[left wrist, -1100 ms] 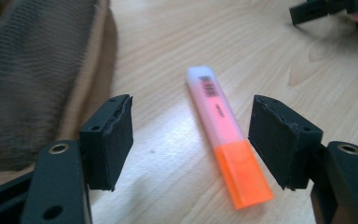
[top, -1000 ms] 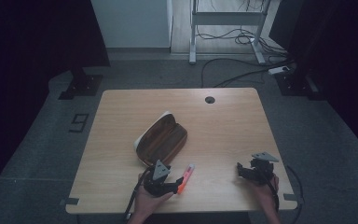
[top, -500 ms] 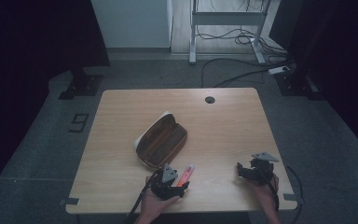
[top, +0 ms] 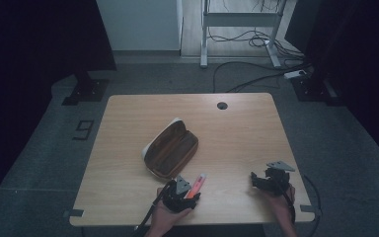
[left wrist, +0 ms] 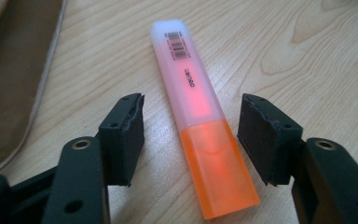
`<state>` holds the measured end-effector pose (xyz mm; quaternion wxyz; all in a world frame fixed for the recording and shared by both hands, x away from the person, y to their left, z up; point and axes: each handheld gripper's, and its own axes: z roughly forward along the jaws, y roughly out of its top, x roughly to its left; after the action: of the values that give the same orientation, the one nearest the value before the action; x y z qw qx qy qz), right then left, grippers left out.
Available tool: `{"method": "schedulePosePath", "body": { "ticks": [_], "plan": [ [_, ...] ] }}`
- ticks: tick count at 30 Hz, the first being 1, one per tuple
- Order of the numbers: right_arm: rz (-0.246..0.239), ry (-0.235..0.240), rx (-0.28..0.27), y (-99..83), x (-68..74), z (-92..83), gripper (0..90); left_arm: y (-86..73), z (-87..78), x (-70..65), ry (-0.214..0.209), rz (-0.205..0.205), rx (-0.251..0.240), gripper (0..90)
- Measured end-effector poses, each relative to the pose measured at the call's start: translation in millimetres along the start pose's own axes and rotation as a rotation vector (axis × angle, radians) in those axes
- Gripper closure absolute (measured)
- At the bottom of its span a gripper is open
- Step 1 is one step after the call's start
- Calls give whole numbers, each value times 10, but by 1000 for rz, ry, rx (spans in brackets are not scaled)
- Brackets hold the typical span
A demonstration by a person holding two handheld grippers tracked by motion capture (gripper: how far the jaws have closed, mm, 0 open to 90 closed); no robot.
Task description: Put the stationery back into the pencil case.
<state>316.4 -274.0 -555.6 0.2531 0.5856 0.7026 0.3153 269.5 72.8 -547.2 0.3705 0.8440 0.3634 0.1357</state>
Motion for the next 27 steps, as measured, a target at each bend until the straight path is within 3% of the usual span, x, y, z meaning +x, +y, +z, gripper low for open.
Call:
{"method": "schedulePosePath", "body": {
  "ticks": [12,22,27],
  "plan": [
    [-1,0,0,-1,-1,0,133,2,7,-24,26,15,7,476],
    [-2,0,0,-1,-1,0,133,-5,-6,-4,28,21,-1,659],
    [-2,0,0,-1,-1,0,133,-8,-10,6,22,24,-4,673]
  ]
}}
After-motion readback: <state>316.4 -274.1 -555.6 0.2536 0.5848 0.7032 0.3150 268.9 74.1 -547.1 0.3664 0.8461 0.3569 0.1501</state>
